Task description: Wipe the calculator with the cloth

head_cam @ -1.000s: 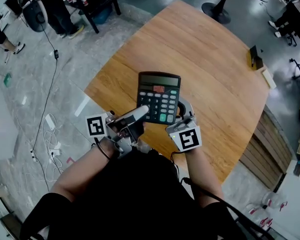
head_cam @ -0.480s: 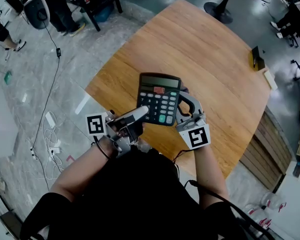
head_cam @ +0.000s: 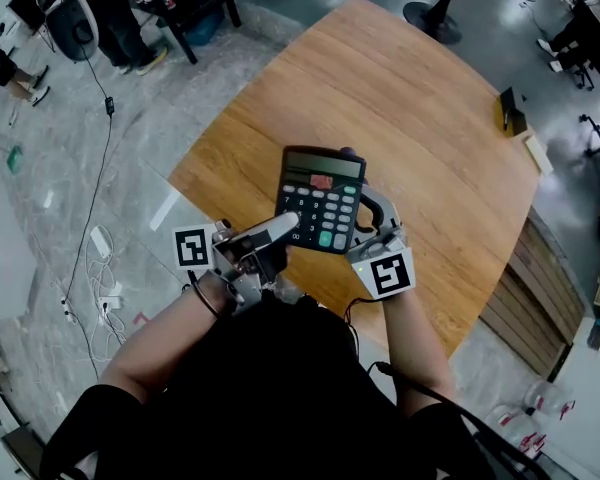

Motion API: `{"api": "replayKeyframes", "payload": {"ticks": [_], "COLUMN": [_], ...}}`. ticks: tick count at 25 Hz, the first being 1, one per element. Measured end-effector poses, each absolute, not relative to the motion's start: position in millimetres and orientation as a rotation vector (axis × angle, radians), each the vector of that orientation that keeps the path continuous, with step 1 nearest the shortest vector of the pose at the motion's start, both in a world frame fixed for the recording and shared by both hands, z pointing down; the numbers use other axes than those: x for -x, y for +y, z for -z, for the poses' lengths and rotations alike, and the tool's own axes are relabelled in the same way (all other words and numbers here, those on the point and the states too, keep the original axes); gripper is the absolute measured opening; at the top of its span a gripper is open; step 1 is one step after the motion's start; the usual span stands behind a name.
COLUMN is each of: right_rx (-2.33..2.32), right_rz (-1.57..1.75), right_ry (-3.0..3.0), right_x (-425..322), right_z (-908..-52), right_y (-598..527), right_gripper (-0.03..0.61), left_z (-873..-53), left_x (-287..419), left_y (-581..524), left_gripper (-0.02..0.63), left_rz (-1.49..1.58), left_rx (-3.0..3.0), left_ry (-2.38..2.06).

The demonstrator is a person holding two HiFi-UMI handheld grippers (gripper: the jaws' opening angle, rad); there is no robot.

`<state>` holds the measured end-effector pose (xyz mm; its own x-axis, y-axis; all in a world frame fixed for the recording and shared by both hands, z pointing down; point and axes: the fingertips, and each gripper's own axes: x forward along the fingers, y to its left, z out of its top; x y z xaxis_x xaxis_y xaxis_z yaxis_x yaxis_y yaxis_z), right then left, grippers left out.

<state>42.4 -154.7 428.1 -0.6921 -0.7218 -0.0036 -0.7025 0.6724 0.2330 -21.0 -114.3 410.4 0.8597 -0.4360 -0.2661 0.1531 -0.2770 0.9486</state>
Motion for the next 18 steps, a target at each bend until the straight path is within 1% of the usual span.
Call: {"api": "replayKeyframes", "payload": {"ticks": [5, 8, 14, 18], "right_rx": [-1.022, -0.989, -1.144, -1.252], "right_rz": [0.298, 0.245, 0.149, 0.155], "right_ry": [-2.840, -2.874, -2.886, -2.811], "right_x": [-5, 5, -25, -49], "right_z": [-439, -444, -438, -441], "right_y": [-114, -92, -74, -80], "right_gripper": [0.058, 0.058, 0.058, 0.058], "left_z": [-411, -416, -418, -421], "left_x": [22, 24, 26, 29], "left_y": [-119, -120, -121, -125], "left_gripper": [0.071, 0.071, 0.071, 0.071], "left_rz": [0.594, 0.599, 0.592, 0.584], "left_rx": [-1.765, -1.767, -1.782, -1.782], "left_ry": [-0.251, -0.280, -0.319, -0.303]}}
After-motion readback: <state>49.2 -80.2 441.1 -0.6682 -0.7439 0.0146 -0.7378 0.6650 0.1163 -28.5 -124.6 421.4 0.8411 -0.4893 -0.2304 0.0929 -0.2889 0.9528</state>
